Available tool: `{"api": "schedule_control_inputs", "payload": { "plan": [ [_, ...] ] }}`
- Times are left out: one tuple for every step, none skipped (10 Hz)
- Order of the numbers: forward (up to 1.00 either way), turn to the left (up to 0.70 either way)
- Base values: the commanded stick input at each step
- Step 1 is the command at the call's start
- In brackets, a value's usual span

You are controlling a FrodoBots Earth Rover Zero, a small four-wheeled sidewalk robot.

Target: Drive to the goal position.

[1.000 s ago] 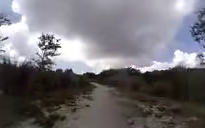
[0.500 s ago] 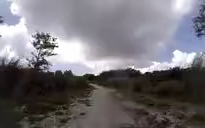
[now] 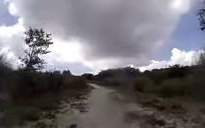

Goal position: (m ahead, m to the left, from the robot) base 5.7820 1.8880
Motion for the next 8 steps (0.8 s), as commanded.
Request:
{"api": "schedule_control_inputs", "payload": {
  "plan": [
    [0.85, 0.00],
    [0.85, 0.00],
    [0.85, 0.00],
    [0.85, 0.00],
    [0.85, 0.00],
    [0.85, 0.00],
    [0.85, 0.00],
    [0.85, 0.00]
  ]
}}
